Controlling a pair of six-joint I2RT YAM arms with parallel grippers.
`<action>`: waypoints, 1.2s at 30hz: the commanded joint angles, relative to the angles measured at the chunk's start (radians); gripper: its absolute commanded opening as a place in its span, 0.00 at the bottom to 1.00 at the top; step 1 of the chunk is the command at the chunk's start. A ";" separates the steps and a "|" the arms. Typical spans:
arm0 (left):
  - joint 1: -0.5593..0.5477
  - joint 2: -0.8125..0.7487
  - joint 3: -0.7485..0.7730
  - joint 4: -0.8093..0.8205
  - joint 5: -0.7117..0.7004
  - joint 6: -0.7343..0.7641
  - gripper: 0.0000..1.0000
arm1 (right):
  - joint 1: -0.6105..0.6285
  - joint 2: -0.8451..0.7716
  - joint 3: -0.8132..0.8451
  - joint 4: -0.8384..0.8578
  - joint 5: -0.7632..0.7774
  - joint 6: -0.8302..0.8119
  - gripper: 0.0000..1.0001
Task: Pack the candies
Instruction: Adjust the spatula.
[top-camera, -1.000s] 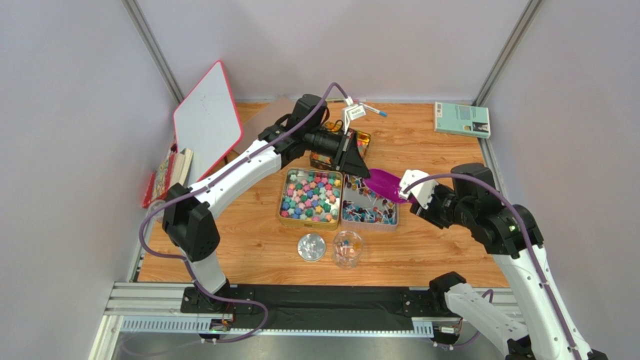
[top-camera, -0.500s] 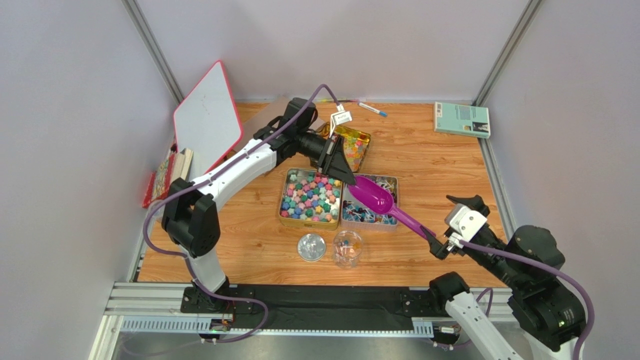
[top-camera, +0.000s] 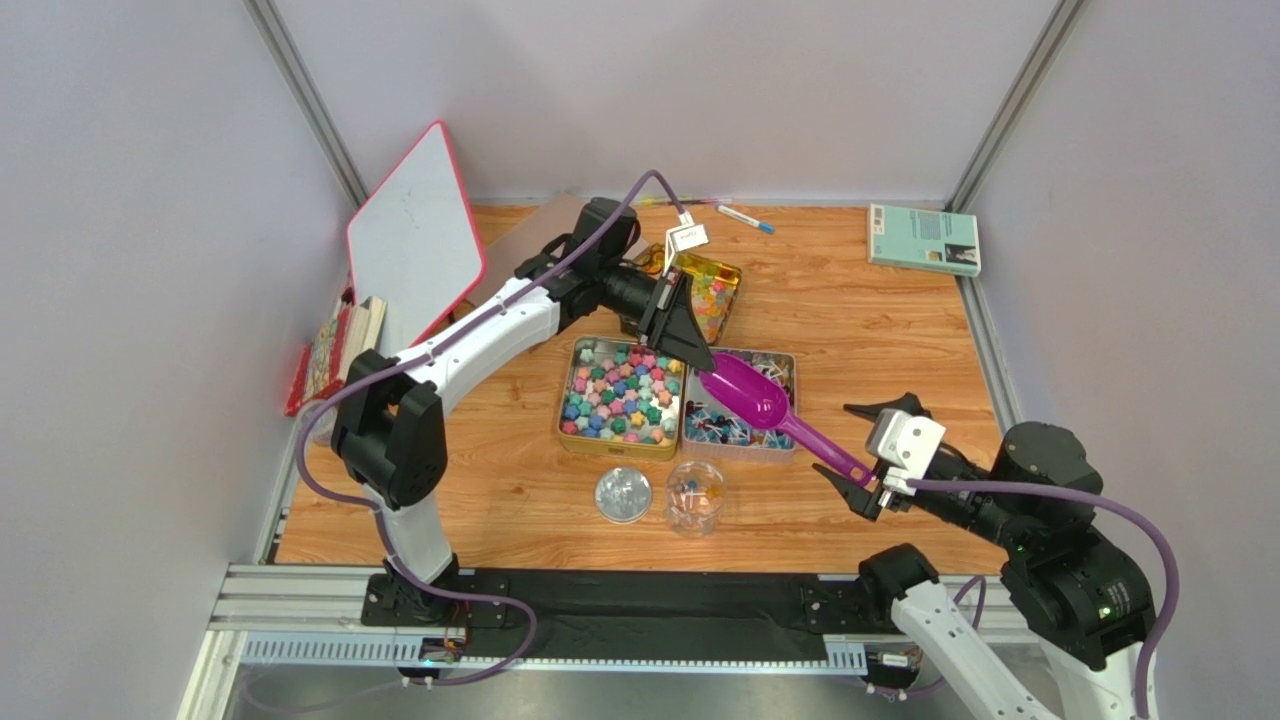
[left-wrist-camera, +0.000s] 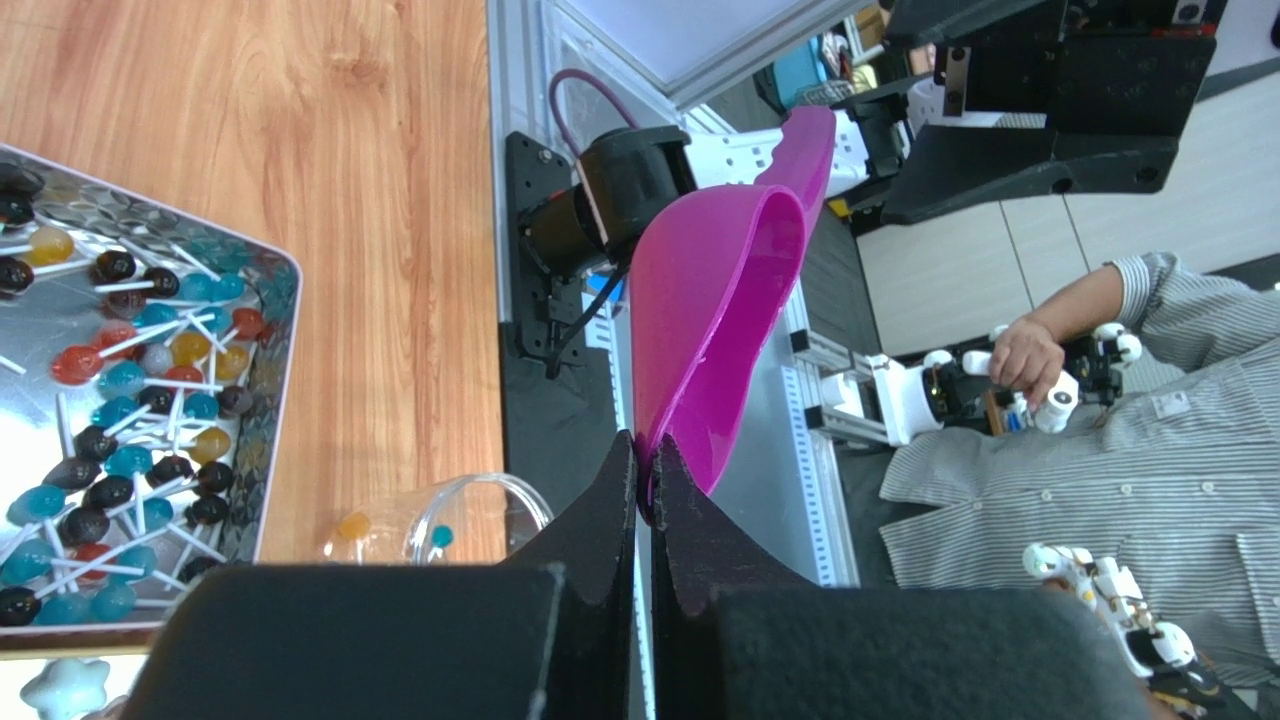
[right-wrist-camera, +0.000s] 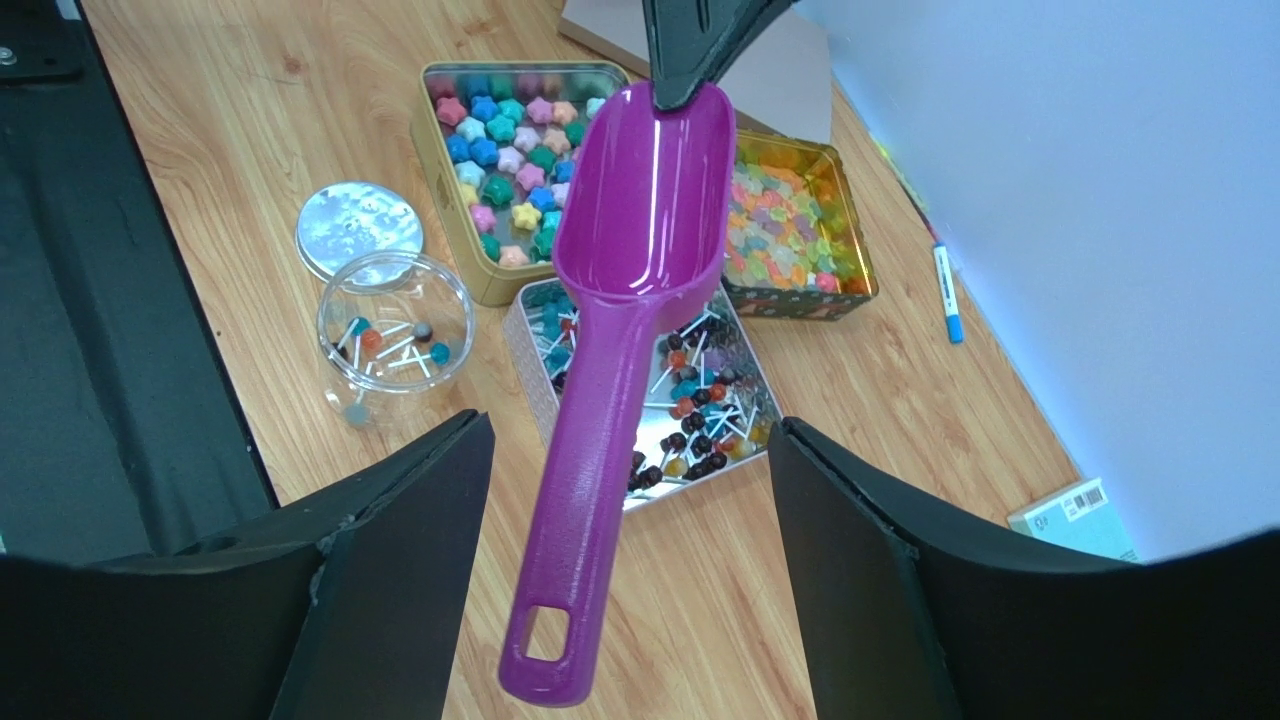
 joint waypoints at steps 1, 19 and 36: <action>-0.001 0.001 0.007 0.111 0.050 -0.063 0.00 | 0.004 -0.036 -0.033 0.032 -0.056 -0.011 0.72; 0.000 0.010 0.018 0.177 0.049 -0.134 0.00 | 0.006 0.004 -0.134 0.173 0.010 -0.022 0.51; 0.000 0.026 0.021 0.211 0.052 -0.161 0.00 | 0.006 0.060 -0.124 0.100 0.015 -0.086 0.47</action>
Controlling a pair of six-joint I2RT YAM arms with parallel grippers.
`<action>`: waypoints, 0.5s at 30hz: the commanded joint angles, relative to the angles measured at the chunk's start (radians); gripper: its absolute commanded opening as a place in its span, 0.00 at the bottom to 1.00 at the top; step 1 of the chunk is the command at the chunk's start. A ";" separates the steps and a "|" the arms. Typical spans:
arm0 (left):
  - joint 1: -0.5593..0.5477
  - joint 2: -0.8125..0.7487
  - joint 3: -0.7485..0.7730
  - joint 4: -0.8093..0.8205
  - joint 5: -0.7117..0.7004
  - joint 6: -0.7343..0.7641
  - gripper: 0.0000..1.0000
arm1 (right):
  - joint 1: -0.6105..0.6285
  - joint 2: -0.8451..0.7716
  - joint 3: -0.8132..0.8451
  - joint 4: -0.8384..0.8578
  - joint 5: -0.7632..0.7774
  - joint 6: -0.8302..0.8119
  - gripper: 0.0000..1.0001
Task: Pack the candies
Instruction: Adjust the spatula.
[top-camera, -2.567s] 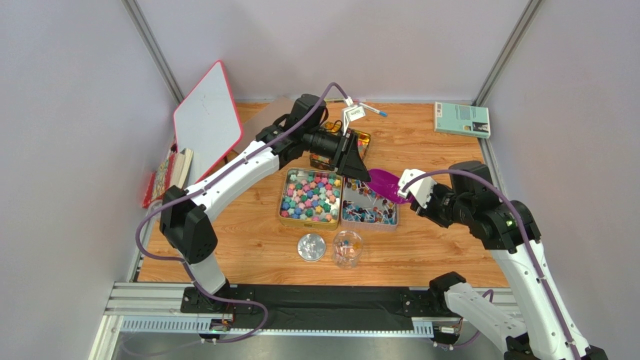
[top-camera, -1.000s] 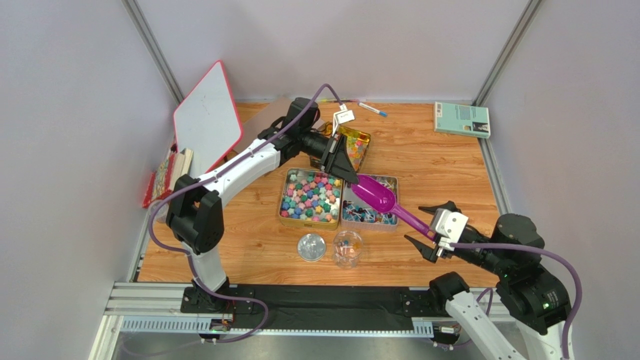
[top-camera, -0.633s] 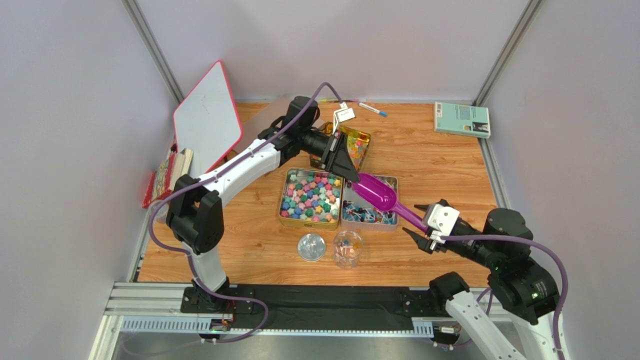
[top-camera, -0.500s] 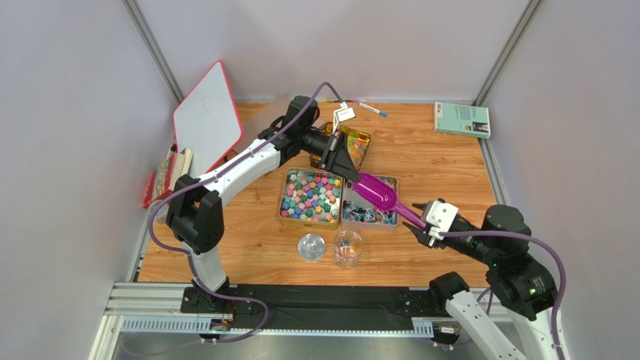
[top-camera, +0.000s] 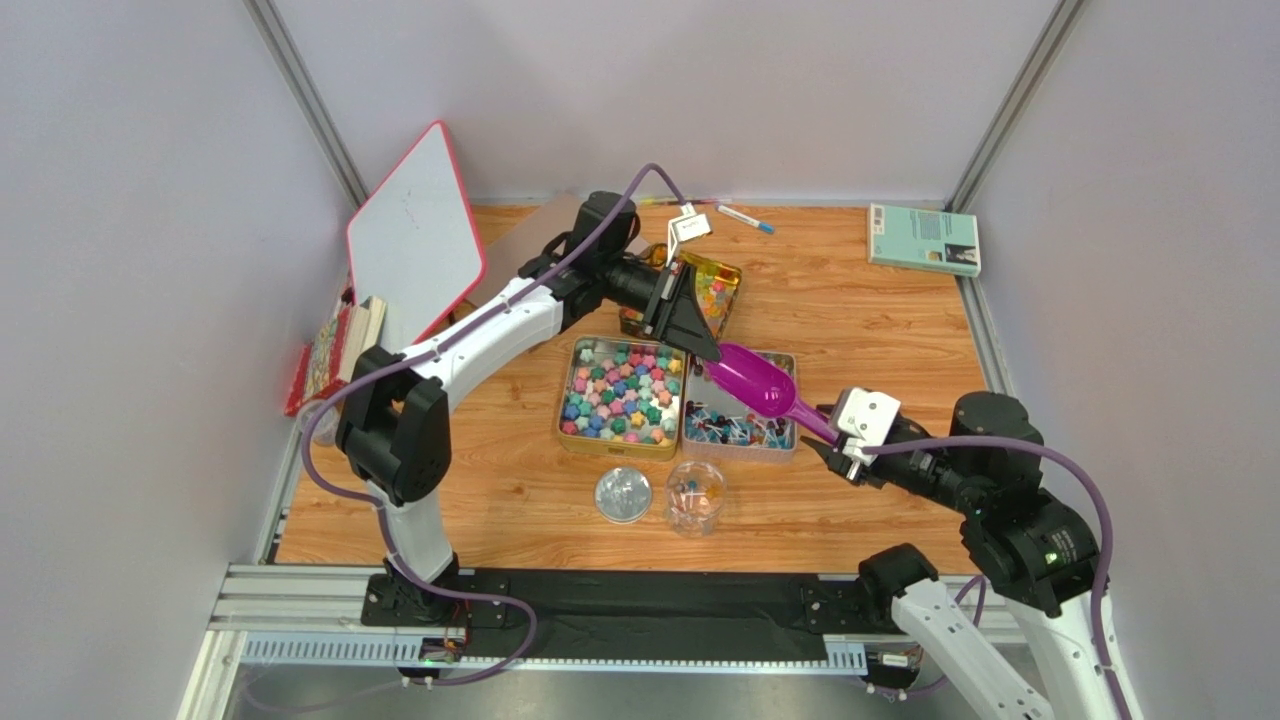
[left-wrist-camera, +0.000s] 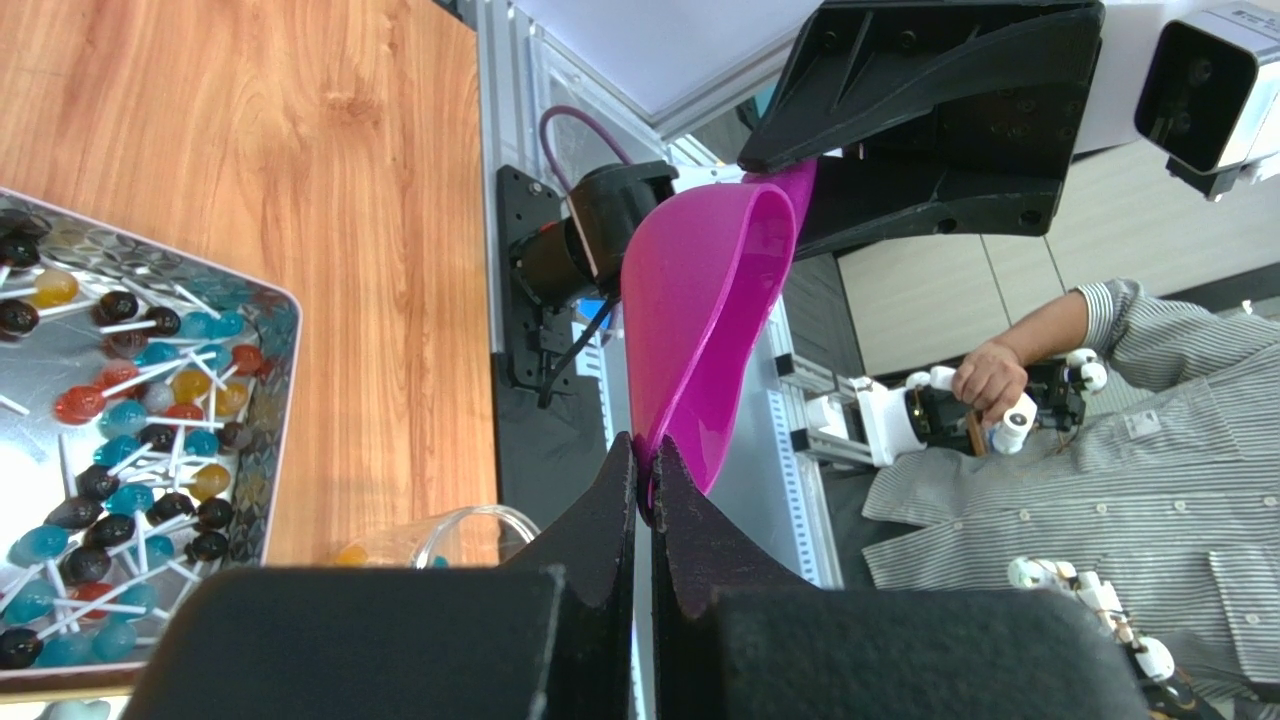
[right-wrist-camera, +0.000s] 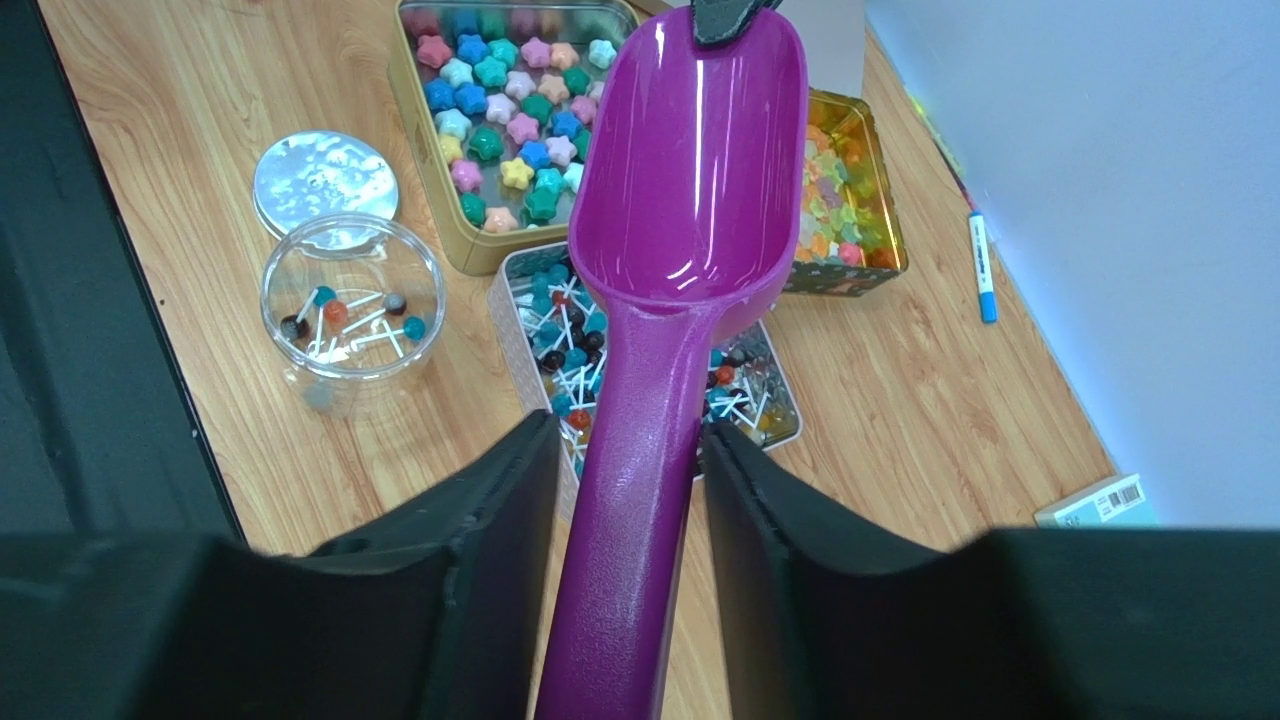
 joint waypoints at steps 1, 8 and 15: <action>-0.002 0.002 0.021 0.054 0.040 -0.016 0.00 | 0.006 0.008 0.008 -0.020 0.010 -0.044 0.49; 0.007 0.010 0.027 0.060 0.040 -0.024 0.00 | 0.006 0.012 0.005 -0.038 0.027 -0.057 0.40; 0.010 0.015 0.027 0.060 0.039 -0.024 0.00 | 0.006 0.031 0.006 -0.058 0.047 -0.078 0.06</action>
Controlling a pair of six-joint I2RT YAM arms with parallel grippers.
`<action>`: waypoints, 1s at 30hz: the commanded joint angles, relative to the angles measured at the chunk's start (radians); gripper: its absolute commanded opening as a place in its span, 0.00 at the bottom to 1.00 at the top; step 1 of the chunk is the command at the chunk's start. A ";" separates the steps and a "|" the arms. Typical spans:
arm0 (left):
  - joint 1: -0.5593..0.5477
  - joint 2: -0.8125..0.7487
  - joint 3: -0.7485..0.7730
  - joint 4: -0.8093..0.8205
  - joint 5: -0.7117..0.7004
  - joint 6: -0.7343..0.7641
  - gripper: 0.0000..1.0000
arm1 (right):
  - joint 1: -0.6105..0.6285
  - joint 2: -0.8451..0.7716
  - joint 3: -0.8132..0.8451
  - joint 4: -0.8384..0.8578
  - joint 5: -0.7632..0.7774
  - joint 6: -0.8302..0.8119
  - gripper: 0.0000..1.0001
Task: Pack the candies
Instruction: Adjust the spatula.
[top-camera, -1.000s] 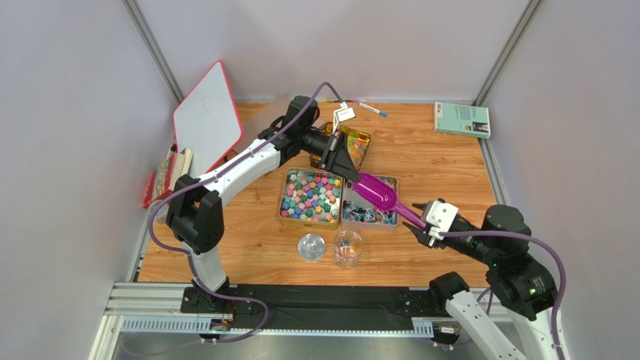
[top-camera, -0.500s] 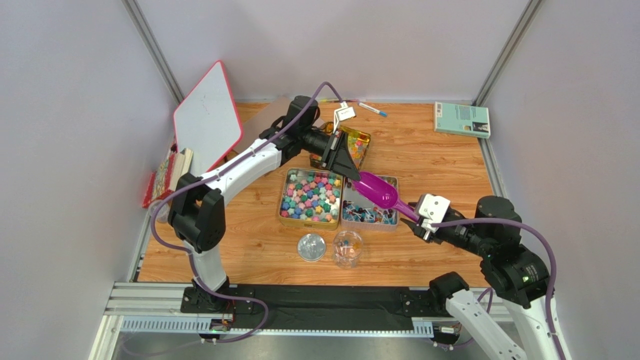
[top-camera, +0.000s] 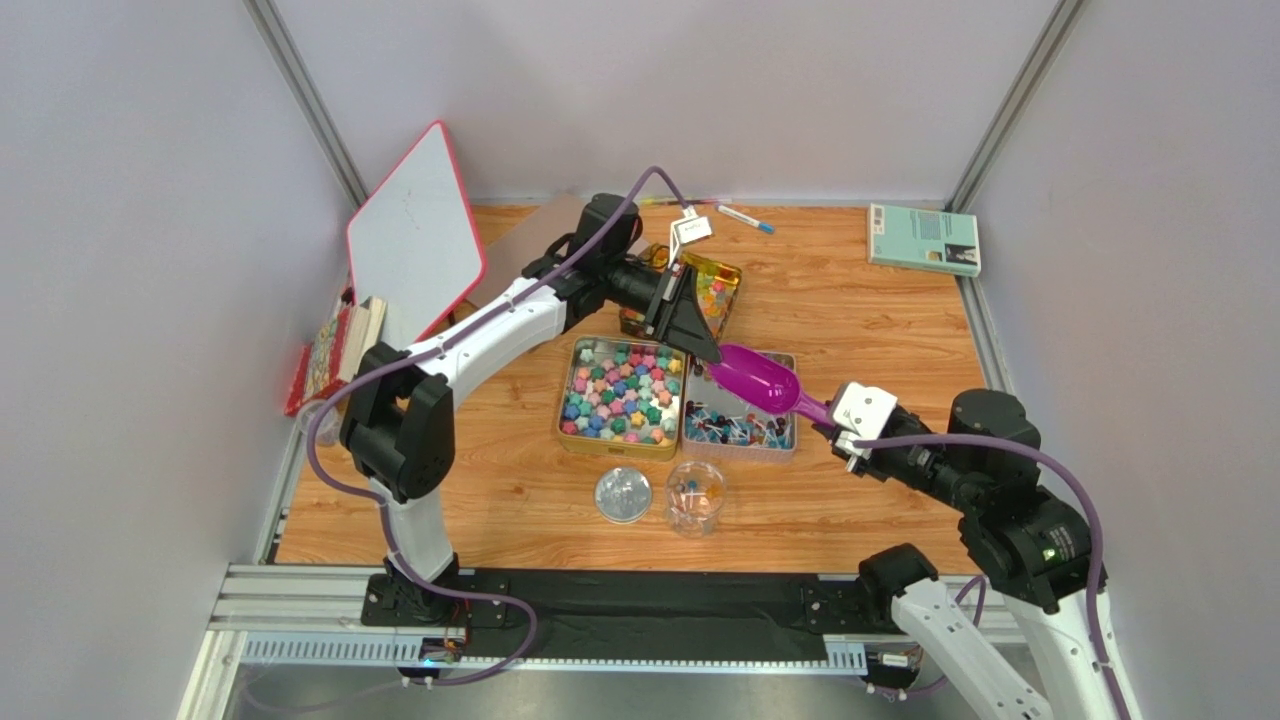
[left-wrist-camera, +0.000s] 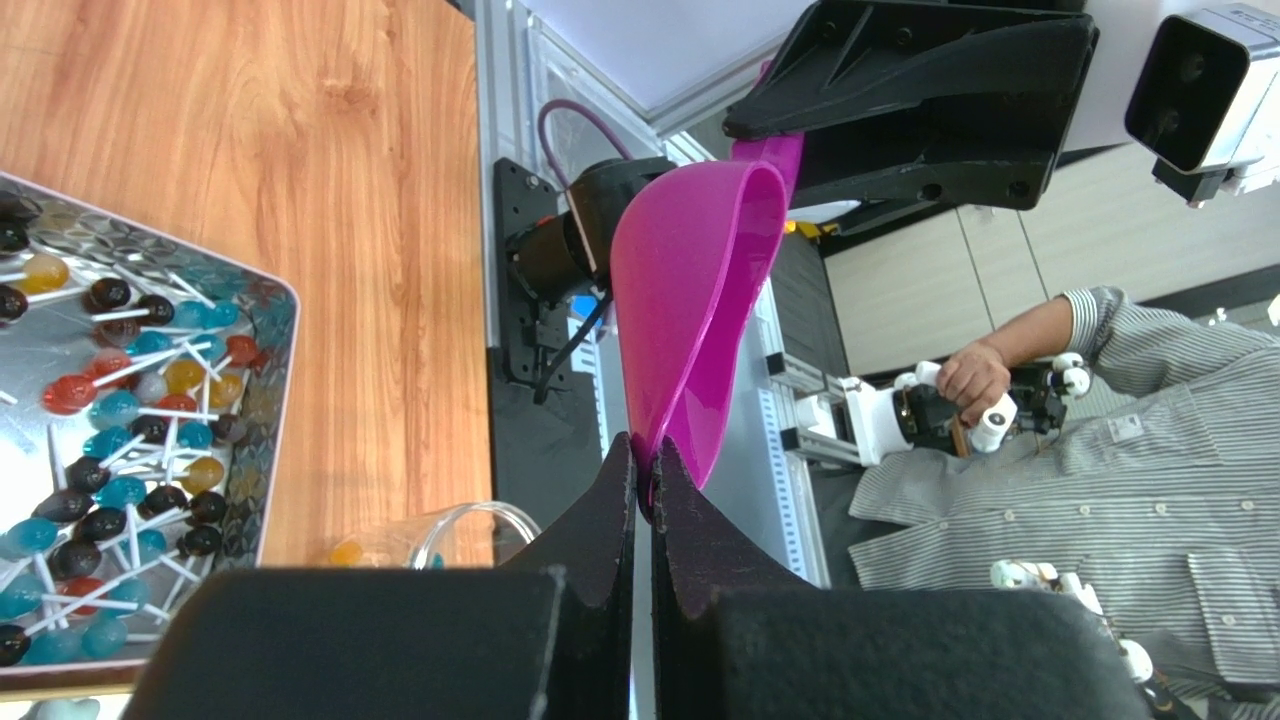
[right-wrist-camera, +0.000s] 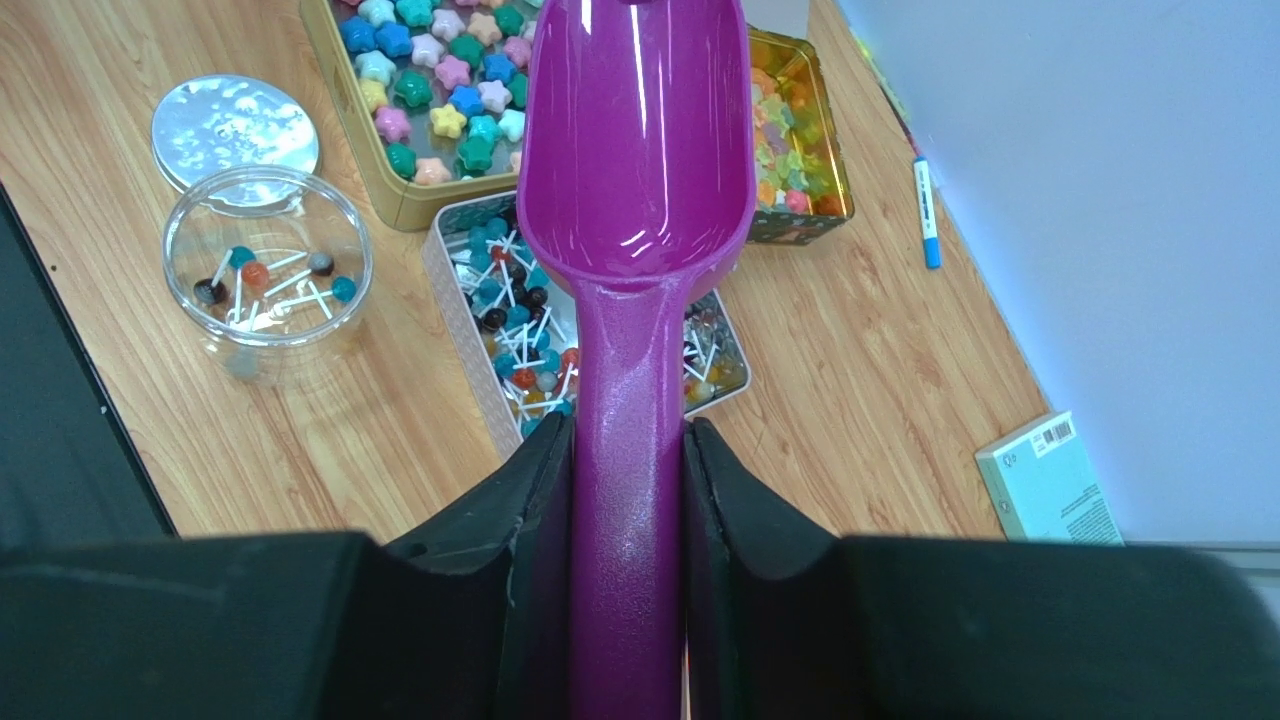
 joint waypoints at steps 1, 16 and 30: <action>0.006 -0.002 0.027 0.052 0.030 -0.009 0.00 | 0.013 0.020 0.004 -0.055 -0.042 -0.040 0.02; 0.058 -0.234 -0.033 -0.693 -0.988 0.930 0.49 | 0.013 0.313 0.272 -0.275 0.144 -0.523 0.00; 0.231 -0.581 -0.490 -0.640 -1.113 0.949 0.00 | 0.093 1.102 0.731 -0.285 0.136 -0.830 0.00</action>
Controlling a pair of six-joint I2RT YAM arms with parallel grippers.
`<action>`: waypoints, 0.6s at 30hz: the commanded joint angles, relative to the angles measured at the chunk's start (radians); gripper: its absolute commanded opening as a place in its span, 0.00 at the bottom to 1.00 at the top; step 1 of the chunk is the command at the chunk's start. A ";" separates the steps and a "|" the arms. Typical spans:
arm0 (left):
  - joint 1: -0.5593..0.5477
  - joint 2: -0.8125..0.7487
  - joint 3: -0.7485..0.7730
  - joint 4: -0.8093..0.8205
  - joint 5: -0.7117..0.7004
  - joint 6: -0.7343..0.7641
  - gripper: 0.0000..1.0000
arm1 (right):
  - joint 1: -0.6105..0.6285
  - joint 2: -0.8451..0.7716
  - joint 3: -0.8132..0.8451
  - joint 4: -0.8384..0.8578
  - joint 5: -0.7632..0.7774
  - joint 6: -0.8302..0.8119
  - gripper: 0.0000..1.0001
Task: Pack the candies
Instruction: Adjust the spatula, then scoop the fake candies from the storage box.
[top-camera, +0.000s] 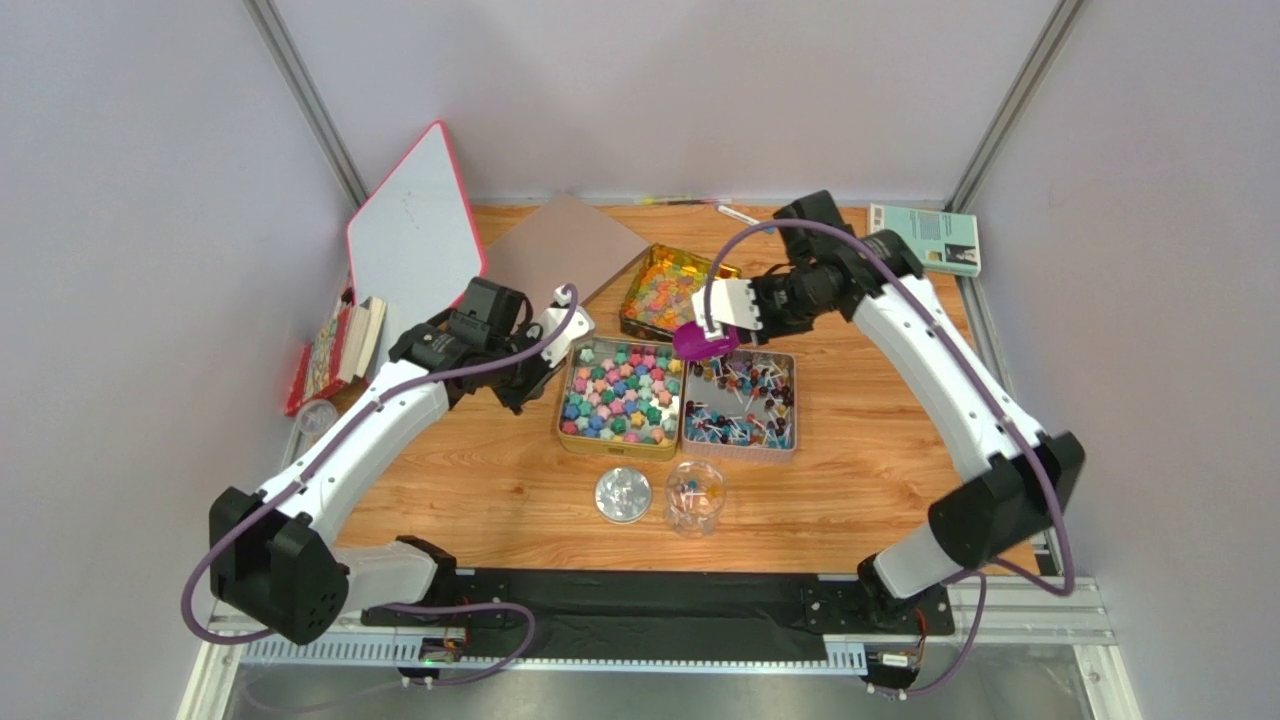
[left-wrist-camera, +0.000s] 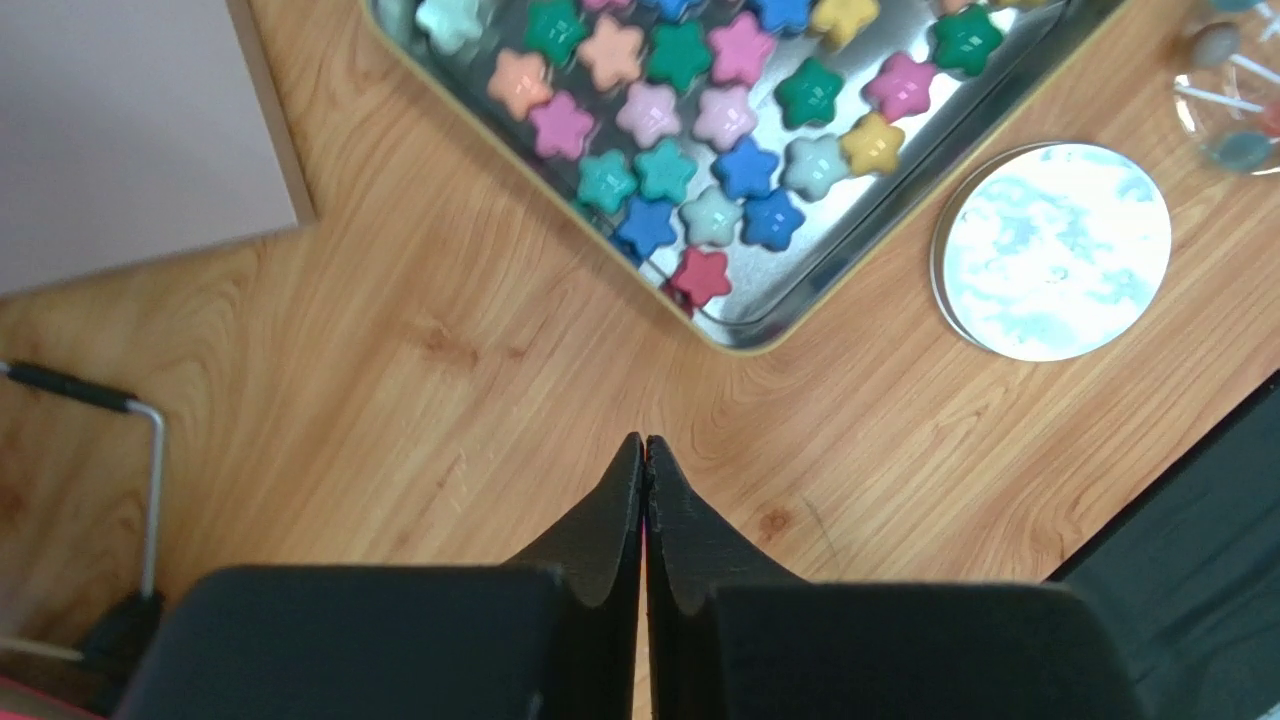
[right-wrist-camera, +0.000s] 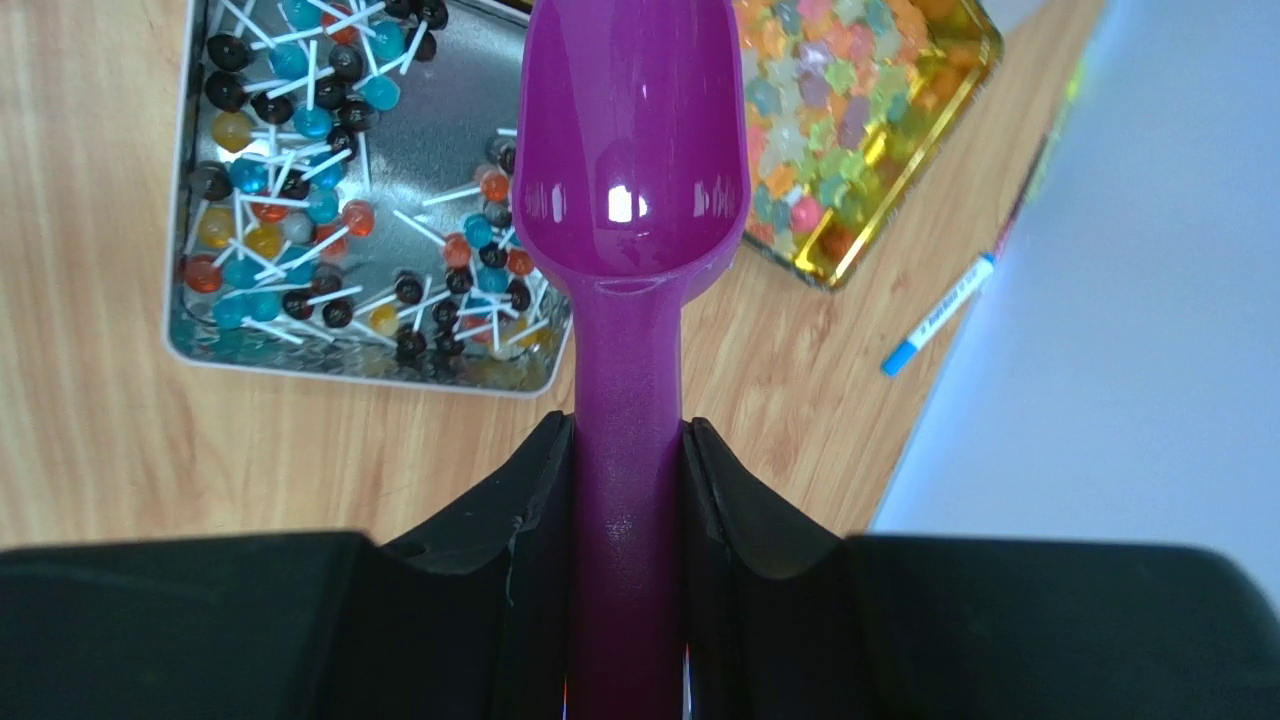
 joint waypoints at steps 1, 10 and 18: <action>0.098 0.013 -0.026 -0.002 0.013 0.003 0.00 | 0.048 0.148 0.112 0.004 0.002 -0.154 0.00; 0.104 0.079 -0.058 -0.018 0.029 -0.005 0.00 | 0.106 0.354 0.241 0.016 0.114 -0.325 0.00; 0.104 0.079 -0.077 -0.056 0.124 -0.100 0.00 | 0.185 0.420 0.244 0.079 0.296 -0.390 0.00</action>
